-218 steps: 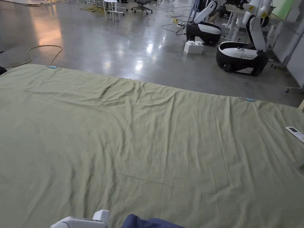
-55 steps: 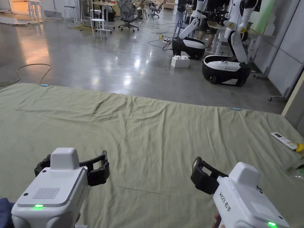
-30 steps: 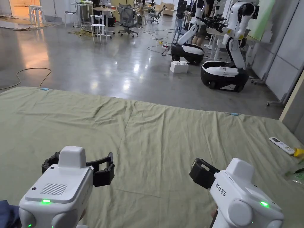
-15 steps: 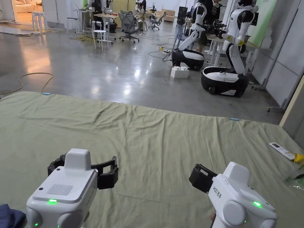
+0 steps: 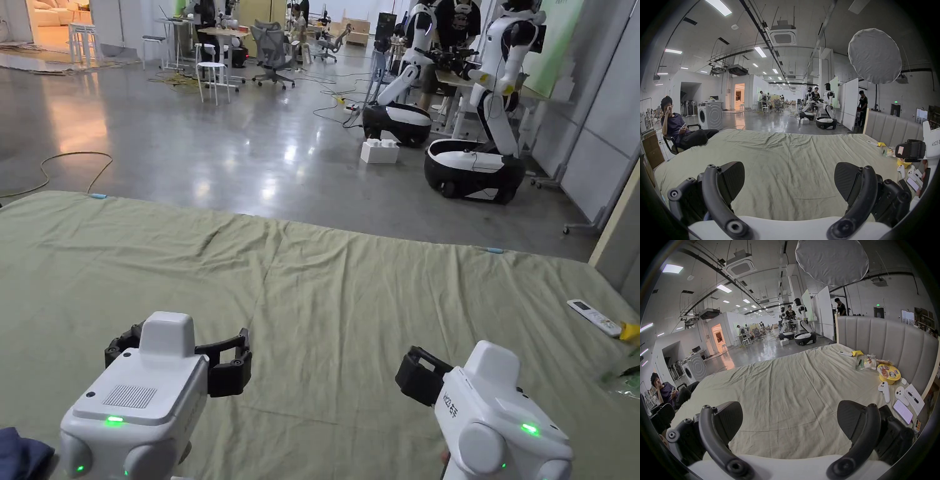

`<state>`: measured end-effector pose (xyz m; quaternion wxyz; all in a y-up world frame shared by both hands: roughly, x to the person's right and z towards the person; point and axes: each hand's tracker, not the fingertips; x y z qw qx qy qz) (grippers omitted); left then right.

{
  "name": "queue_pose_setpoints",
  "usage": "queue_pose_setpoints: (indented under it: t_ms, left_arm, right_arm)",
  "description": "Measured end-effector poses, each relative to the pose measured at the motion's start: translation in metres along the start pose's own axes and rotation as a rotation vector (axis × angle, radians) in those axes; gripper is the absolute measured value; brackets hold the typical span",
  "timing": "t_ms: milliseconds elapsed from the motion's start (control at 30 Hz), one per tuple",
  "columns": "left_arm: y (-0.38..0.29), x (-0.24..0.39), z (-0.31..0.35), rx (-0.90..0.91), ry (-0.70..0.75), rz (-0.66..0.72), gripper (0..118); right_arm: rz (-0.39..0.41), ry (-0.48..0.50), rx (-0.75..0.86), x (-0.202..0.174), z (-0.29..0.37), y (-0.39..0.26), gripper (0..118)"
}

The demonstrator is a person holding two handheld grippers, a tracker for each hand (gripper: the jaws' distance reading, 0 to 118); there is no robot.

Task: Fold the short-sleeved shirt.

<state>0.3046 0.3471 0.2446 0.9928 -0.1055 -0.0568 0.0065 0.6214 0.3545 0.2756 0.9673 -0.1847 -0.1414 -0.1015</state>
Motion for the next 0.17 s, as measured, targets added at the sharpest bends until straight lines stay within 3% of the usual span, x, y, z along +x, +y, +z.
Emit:
queue_pose_setpoints:
  t_ms: [167]
  left_arm:
    - [-0.0002, -0.0034, -0.0017, -0.002, -0.005, 0.003, 111]
  right_arm:
    - [0.007, 0.011, 0.053, -0.0001, 0.0031, -0.0002, 116]
